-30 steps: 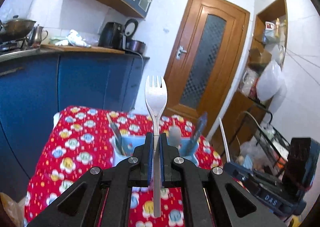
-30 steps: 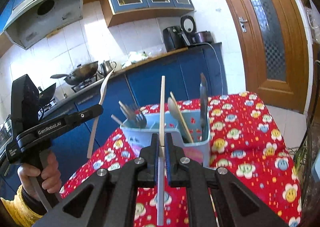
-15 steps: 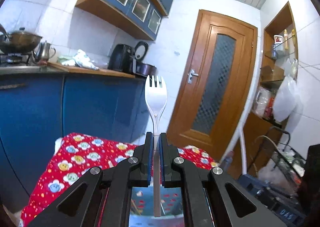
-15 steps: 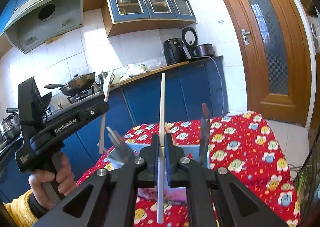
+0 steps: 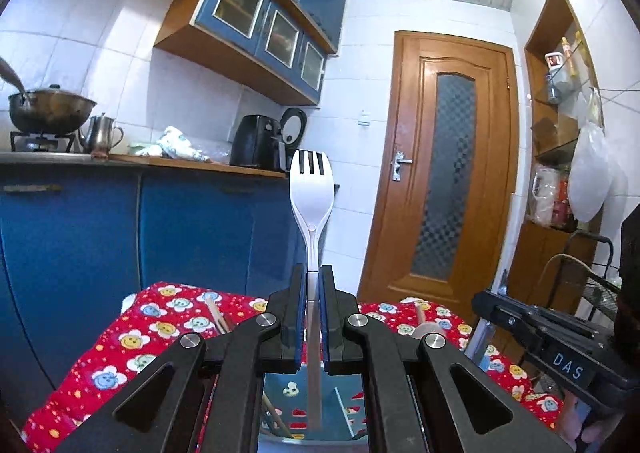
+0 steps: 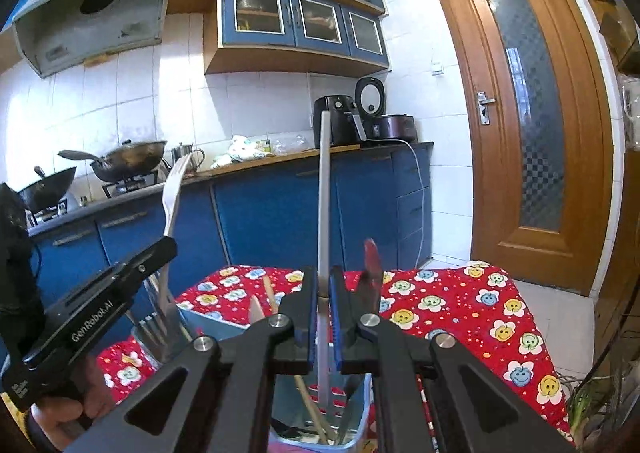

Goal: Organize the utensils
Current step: 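Lower the wooden fork into the holder and open the left tool while the right releases the chopstick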

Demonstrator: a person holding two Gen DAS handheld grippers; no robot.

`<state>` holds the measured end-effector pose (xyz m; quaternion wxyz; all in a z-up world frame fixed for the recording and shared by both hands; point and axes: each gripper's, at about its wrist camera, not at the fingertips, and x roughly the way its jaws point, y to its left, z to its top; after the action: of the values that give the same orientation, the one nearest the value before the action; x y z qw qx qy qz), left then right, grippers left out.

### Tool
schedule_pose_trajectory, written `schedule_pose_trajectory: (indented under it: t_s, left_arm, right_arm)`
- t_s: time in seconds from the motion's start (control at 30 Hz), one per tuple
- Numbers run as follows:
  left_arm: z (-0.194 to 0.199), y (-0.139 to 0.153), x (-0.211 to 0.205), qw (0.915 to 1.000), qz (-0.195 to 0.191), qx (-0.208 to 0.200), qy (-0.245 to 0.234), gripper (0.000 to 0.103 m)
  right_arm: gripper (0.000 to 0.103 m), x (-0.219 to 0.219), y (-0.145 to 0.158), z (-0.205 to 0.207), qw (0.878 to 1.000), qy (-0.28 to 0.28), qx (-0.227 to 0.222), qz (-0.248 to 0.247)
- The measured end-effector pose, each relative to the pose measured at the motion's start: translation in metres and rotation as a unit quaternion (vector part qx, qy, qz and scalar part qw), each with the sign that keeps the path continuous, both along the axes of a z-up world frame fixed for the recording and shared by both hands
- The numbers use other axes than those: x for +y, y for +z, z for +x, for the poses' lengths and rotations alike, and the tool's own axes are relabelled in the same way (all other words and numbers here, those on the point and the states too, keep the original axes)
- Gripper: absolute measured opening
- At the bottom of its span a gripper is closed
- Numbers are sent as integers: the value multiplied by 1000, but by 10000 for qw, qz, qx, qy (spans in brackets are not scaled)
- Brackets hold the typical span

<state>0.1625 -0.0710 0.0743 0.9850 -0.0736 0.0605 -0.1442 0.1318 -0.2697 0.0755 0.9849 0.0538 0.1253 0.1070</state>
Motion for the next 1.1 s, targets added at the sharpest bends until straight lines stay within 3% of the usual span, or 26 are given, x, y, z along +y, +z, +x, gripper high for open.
schedule_pose_trajectory:
  t_s: [0.27,0.57,0.83,1.1]
  left_arm:
    - [-3,-2,0,9999,-58,-84,2,6]
    - [-1,-2,7,9996,-234,115,-105,6]
    - [-4,-2,8,9990,-164,364,-177,6]
    - [-5,-6,17,9970,-330,669,-221,5]
  right_arm:
    - [8,8,-15,9,9994,47,270,-197]
    - [8,13,-18,9,9987,123,437,-250]
    - [27,9,-13,2,9990,117,411,-119]
    - [28,5,-1,-14,9993,97,372,2]
